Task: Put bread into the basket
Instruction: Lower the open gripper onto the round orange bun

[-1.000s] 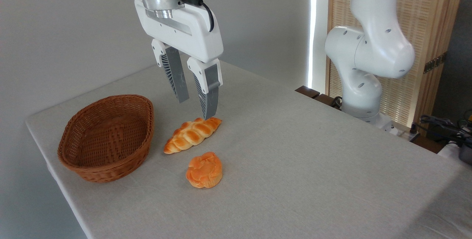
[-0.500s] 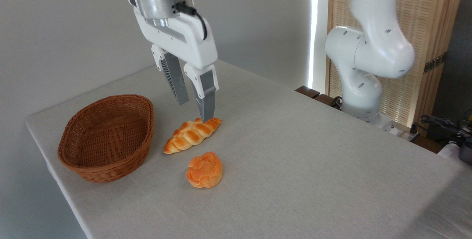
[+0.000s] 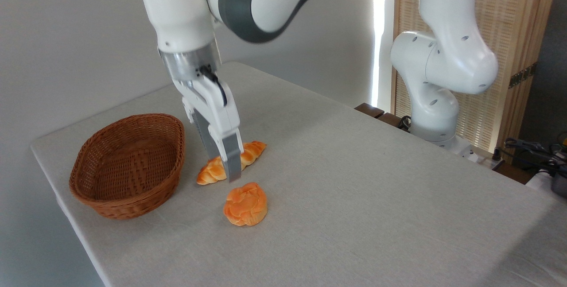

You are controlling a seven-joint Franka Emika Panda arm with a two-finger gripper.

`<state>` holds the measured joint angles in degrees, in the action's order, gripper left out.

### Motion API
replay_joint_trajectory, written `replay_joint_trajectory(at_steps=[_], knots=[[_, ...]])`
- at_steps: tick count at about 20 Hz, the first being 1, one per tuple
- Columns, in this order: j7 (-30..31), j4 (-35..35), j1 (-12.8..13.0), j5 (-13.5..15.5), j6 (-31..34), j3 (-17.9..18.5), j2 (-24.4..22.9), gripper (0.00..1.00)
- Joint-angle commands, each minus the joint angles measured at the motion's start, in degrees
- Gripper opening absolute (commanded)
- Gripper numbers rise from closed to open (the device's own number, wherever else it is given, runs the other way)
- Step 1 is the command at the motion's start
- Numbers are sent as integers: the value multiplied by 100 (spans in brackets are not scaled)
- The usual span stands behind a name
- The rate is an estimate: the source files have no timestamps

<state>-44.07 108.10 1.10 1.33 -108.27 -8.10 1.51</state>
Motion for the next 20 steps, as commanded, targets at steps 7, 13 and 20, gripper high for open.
replay_joint_trajectory(at_steps=[7, 13, 20], knots=[[-208, 325, 119, -976, -440, -43, 412, 100], [-190, 343, 136, -985, -458, -51, 517, 82], [-208, 334, 136, -1012, -441, -51, 500, 36]])
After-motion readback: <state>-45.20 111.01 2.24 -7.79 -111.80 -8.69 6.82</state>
